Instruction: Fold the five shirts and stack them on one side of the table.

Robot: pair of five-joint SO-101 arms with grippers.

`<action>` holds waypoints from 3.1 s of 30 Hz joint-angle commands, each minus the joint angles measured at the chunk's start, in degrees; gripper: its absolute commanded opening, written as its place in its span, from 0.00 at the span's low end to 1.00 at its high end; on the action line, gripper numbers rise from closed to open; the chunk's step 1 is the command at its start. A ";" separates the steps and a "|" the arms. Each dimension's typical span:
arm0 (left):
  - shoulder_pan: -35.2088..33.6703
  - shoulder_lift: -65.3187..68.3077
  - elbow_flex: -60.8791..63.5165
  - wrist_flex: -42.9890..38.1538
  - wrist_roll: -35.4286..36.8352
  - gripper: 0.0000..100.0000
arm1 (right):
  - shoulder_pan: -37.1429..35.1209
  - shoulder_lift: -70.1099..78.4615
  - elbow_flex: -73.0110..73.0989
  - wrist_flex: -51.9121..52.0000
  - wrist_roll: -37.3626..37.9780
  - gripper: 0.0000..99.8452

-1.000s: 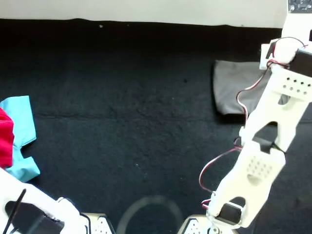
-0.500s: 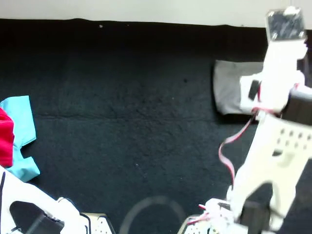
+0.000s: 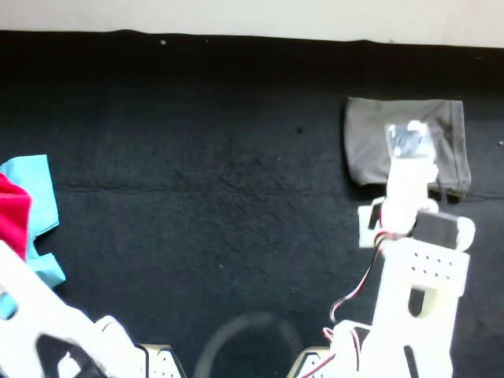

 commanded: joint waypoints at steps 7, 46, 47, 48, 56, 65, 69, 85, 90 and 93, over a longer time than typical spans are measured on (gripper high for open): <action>37.32 -16.66 -3.47 7.21 0.00 0.01 | 1.36 -9.01 19.47 -10.95 -0.53 0.14; 70.37 12.26 -14.55 11.78 20.84 0.21 | 1.01 -9.10 23.34 -11.30 -0.26 0.14; 66.33 12.26 -12.88 11.69 18.11 0.21 | 1.01 -9.10 23.34 -11.30 -0.26 0.14; 62.20 12.26 -11.38 11.60 15.38 0.21 | 1.01 -9.10 23.34 -11.30 -0.26 0.14; 36.62 18.68 -2.95 -1.58 10.55 0.21 | 0.92 -9.10 23.25 -11.30 -0.26 0.14; 32.13 40.66 -11.12 -2.73 10.46 0.21 | 0.92 -9.10 23.25 -11.30 -0.26 0.14; 28.79 51.82 -18.68 -3.08 10.46 0.21 | 1.01 -9.10 23.25 -10.95 -0.26 0.14; -1.10 74.51 -52.00 4.22 5.71 0.01 | 0.92 -9.10 22.81 -11.30 -0.26 0.14; -6.11 75.30 -57.54 4.48 3.60 0.01 | 0.92 -9.10 23.25 -11.30 -0.26 0.14; -5.32 75.30 -57.98 9.14 2.46 0.04 | 0.92 -9.10 22.99 -11.30 -0.26 0.14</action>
